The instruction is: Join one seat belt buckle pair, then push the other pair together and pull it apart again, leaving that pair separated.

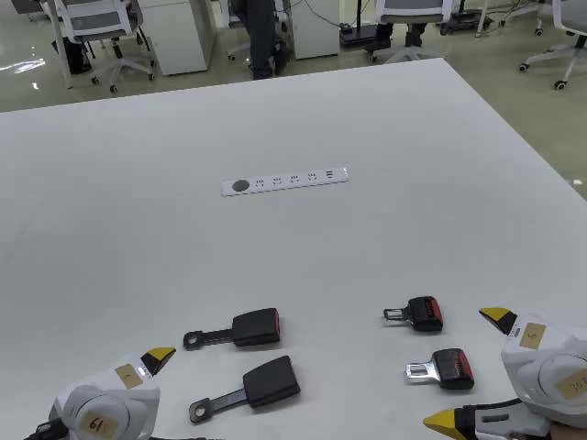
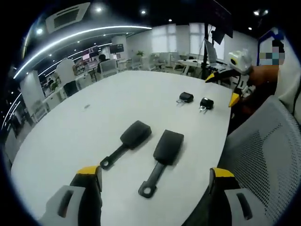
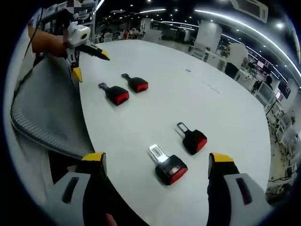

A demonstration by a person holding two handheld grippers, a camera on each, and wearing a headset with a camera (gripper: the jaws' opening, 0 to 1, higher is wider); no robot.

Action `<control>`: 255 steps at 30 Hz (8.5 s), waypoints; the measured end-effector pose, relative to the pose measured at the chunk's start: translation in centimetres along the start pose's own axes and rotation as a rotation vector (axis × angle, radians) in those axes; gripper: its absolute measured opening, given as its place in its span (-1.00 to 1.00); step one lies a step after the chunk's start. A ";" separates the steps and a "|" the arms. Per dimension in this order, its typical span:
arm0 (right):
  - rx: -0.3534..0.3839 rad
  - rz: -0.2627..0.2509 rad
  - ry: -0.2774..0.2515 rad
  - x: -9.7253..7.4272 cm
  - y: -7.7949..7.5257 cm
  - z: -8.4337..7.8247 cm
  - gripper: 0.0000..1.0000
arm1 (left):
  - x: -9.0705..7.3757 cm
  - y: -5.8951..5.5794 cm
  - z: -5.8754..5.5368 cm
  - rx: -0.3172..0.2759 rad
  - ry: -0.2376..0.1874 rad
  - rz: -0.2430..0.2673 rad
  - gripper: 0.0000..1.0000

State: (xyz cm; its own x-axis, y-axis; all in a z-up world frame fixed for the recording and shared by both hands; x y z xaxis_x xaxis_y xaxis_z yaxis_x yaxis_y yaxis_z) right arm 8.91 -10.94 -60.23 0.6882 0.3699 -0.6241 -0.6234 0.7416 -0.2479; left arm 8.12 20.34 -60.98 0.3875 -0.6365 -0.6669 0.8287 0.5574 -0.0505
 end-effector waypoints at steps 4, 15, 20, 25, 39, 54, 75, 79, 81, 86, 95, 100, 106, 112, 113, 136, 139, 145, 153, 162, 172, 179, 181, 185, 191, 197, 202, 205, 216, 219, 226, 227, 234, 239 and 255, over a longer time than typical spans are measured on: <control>0.010 -0.003 0.004 0.1 0.0 -0.1 0.97 | -0.1 0.3 -0.4 -0.007 0.000 0.003 0.99; 0.000 0.008 0.026 0.0 -0.1 -0.4 0.93 | -0.4 0.5 -0.8 -0.023 -0.003 0.028 0.99; -0.003 0.002 0.028 0.1 -0.2 -0.4 0.93 | -0.5 0.6 -1.0 -0.027 -0.005 0.033 0.99; -0.007 0.002 0.030 0.1 -0.1 -0.4 0.92 | -0.6 0.9 -1.1 -0.027 -0.003 0.037 0.99; -0.065 0.007 0.074 -0.1 -0.4 -1.1 0.83 | -0.6 0.9 -0.9 -0.023 -0.014 0.045 0.98; -0.073 0.018 0.082 -0.2 0.0 -0.6 0.68 | -1.3 1.9 -1.6 -0.032 -0.010 0.061 0.85; -0.092 0.054 0.089 1.0 -0.2 -1.0 0.60 | 0.0 1.5 -1.0 -0.025 0.016 0.084 0.83; -0.091 0.068 0.087 1.1 -0.2 -1.2 0.54 | 0.2 1.2 -1.1 -0.028 0.020 0.087 0.84; -0.094 0.066 0.085 1.3 -0.3 -1.3 0.52 | 0.3 1.1 -1.0 -0.028 0.016 0.084 0.84; -0.129 0.090 0.075 1.6 0.1 -1.4 0.46 | 0.3 1.3 -1.1 -0.015 0.041 0.079 0.81; -0.213 0.146 0.094 2.4 -0.5 -2.1 0.27 | 1.7 1.6 -0.2 0.022 0.039 0.047 0.54; -0.239 0.202 0.119 2.9 -0.6 -2.5 0.03 | 3.3 1.1 0.6 0.102 0.077 -0.024 0.44; -0.302 0.261 0.136 3.7 -0.3 -3.1 -0.06 | 5.4 0.3 0.7 0.164 0.154 -0.140 0.18; -0.363 0.299 0.140 4.4 -0.2 -3.9 -0.12 | 6.9 1.1 1.2 0.272 0.206 -0.137 0.13; -0.371 0.304 0.143 4.6 -0.3 -4.2 -0.11 | 7.1 1.1 1.2 0.269 0.209 -0.147 0.13; -0.324 0.404 0.217 5.7 -0.8 -5.3 -0.28 | 10.3 0.1 0.8 0.349 0.331 -0.314 -0.17; -0.296 0.408 0.235 5.9 -1.0 -5.4 -0.28 | 10.5 -0.1 0.3 0.371 0.350 -0.335 -0.21; -0.325 0.415 0.264 5.9 -0.8 -5.4 -0.29 | 10.4 -0.8 0.5 0.409 0.364 -0.379 -0.29; -0.345 0.421 0.275 6.0 -0.9 -5.5 -0.31 | 10.5 -0.8 0.5 0.417 0.395 -0.393 -0.32; -0.325 0.400 0.261 5.7 -0.7 -5.6 -0.31 | 10.5 -1.0 0.5 0.427 0.404 -0.406 -0.32; -0.266 0.367 0.219 6.1 0.4 -4.7 -0.31 | 10.4 -1.1 0.6 0.403 0.382 -0.408 -0.32; -0.243 0.361 0.186 7.0 1.3 -3.9 -0.31 | 10.5 -1.0 0.6 0.398 0.378 -0.415 -0.32; -0.240 0.364 0.171 7.1 2.1 -3.5 -0.31 | 10.5 -1.1 0.5 0.396 0.376 -0.415 -0.32; -0.228 0.372 0.146 7.6 3.4 -2.5 -0.31 | 10.5 -1.0 0.5 0.393 0.375 -0.414 -0.32; -0.225 0.393 0.106 8.6 5.6 -0.9 -0.31 | 10.5 -1.1 0.6 0.391 0.384 -0.415 -0.32; -0.213 0.394 0.070 9.6 7.3 0.4 -0.31 | 10.4 -1.1 0.6 0.390 0.386 -0.415 -0.32; -0.238 0.387 0.061 10.3 8.3 1.3 -0.31 | 10.4 -1.2 0.7 0.390 0.388 -0.414 -0.32; -0.255 0.392 0.060 10.7 9.0 1.8 -0.31 | 10.4 -1.1 0.7 0.390 0.390 -0.415 -0.32; -0.310 0.397 0.053 11.4 10.6 3.1 -0.32 | 10.5 -1.1 0.6 0.394 0.398 -0.417 -0.32; -0.331 0.399 0.059 11.5 10.7 3.3 -0.32 | 10.5 -1.2 0.7 0.401 0.404 -0.420 -0.32; -0.408 0.406 0.041 11.8 11.2 3.9 -0.32 | 10.6 -1.3 0.7 0.417 0.417 -0.430 -0.32; -0.404 0.413 0.038 11.9 11.3 4.0 -0.32 | 10.6 -1.4 0.8 0.422 0.421 -0.431 -0.32; -0.321 0.465 0.000 12.1 11.1 3.9 -0.32 | 10.7 -1.3 0.6 0.437 0.420 -0.448 -0.32; -0.317 0.470 -0.011 11.9 11.4 4.0 -0.34 | 10.8 -1.2 0.6 0.442 0.415 -0.458 -0.33; -0.326 0.468 -0.022 12.7 12.8 5.2 -0.36 | 10.7 -1.2 0.6 0.448 0.421 -0.460 -0.34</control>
State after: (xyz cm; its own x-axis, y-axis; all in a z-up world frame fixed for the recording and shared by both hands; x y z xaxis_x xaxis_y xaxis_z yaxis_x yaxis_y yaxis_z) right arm 11.61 6.18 -67.45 0.3166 0.6315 -0.7078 -0.9436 0.2860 -0.1668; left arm 11.53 12.51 -67.58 -0.1479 -0.4451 -0.8832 0.9886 -0.0405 -0.1452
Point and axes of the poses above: the centre of the closed fingertips' face, and the gripper's own axes: x roughly forward along the fingers, y roughly to its left, z roughly out of its top, the point moved 2 cm from there along -x, roughly backward along the fingers, and after that the axes turned 9 degrees about -z, right-handed, at the moved point
